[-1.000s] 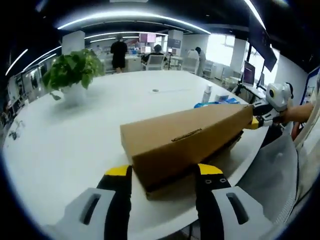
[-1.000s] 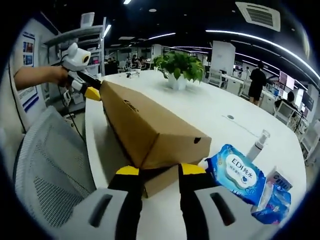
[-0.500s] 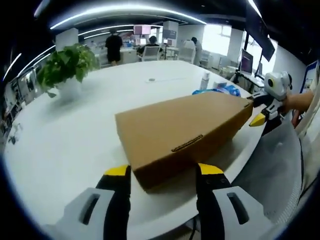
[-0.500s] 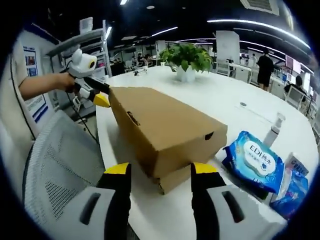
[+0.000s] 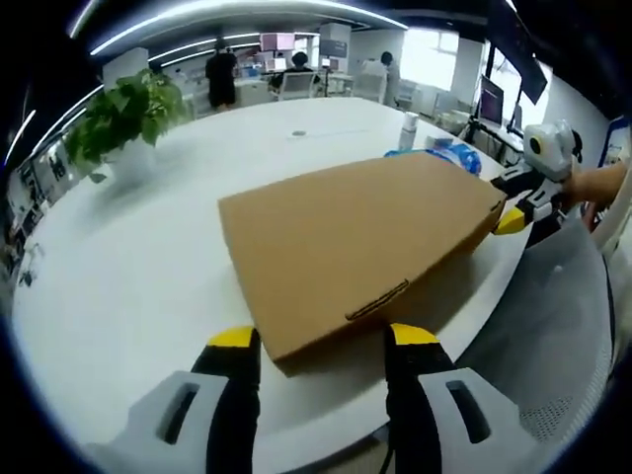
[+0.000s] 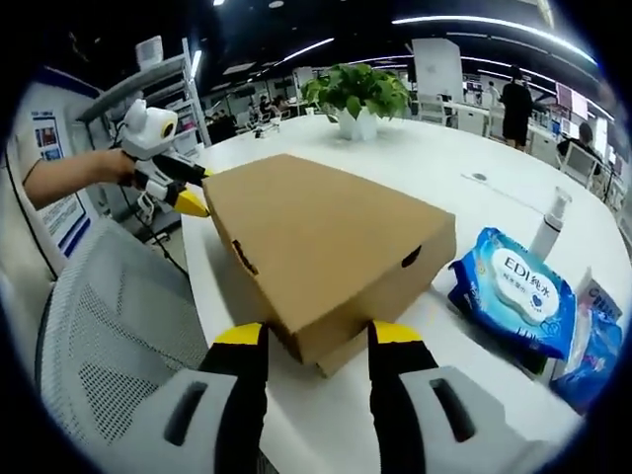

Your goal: Operate the shoe box by opening the lid, removing the specified soft item, and placing it in the target area until the item is outside and the box remains undamaged.

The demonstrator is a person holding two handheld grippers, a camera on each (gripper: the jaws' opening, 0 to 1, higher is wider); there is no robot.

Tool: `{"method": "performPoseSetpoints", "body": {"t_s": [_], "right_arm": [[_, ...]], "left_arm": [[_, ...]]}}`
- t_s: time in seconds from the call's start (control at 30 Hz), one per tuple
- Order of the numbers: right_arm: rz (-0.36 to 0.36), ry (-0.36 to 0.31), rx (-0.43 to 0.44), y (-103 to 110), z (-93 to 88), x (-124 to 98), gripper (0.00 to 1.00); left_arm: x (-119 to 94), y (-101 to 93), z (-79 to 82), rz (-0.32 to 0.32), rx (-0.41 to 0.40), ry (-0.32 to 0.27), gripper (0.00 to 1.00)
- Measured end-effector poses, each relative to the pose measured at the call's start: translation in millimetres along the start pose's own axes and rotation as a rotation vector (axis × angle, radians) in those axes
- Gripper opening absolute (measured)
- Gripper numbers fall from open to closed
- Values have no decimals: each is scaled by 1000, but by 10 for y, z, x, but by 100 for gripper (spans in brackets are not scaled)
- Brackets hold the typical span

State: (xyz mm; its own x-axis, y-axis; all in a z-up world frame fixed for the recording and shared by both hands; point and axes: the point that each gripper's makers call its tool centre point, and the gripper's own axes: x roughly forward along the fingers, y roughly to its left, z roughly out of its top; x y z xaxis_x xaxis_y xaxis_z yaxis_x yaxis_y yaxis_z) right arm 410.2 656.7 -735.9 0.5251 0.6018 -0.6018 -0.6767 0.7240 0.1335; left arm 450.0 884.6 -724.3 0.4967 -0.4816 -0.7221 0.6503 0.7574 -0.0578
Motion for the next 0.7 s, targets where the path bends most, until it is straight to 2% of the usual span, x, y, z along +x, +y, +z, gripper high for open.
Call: {"method": "performPoseSetpoints", "body": {"t_s": [0.37, 0.43, 0.7], "right_arm": [[-45, 37, -62, -82, -60, 98, 36], [-65, 48, -98, -116, -66, 105, 35], [-54, 55, -58, -119, -60, 39, 36]], "left_arm": [[97, 22, -56, 13, -13, 20, 49], [99, 29, -62, 12, -12, 20, 48], [83, 54, -91, 16, 24, 39, 43]]}}
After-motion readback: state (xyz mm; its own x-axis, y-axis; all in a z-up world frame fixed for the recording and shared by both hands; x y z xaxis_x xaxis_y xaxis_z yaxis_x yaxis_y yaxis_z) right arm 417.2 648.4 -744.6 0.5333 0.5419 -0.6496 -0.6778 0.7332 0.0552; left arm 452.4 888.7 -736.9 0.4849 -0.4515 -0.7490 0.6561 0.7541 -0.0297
